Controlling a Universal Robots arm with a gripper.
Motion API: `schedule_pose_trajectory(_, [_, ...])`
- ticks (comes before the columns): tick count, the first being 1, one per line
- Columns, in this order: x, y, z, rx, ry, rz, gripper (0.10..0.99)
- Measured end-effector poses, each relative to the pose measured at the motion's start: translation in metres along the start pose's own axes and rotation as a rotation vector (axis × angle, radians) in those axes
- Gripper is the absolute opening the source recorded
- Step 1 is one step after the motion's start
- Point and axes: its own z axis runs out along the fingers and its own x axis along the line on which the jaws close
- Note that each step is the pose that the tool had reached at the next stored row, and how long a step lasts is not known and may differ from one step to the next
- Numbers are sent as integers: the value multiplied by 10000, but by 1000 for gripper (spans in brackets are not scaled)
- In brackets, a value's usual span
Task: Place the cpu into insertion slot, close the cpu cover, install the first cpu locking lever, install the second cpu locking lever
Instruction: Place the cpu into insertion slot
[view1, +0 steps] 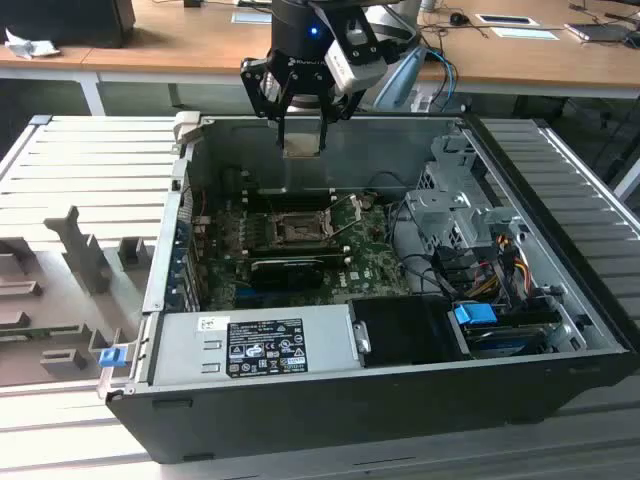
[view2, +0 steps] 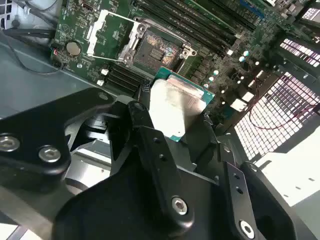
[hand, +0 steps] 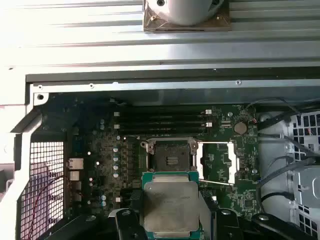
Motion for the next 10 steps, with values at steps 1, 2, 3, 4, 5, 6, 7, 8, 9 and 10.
schedule_pose_trajectory(1, [0,0,0,-2,-6,74,529])
schedule_pose_trajectory(2, [0,0,0,-3,-14,165,529])
schedule_pose_trajectory(3, [0,0,0,-7,-29,326,529])
schedule_pose_trajectory(4, [0,0,0,-10,-46,519,529])
schedule_pose_trajectory(5, [0,0,0,-12,-58,649,529])
schedule_pose_trajectory(6, [0,0,1,-15,-68,766,529])
schedule_pose_trajectory(7, [0,0,1,-18,-79,887,529])
schedule_pose_trajectory(8, [0,0,1,-22,-99,1103,529])
schedule_pose_trajectory(9, [0,0,1,-24,-112,1248,529])
schedule_pose_trajectory(10, [0,0,1,-26,-120,1347,529])
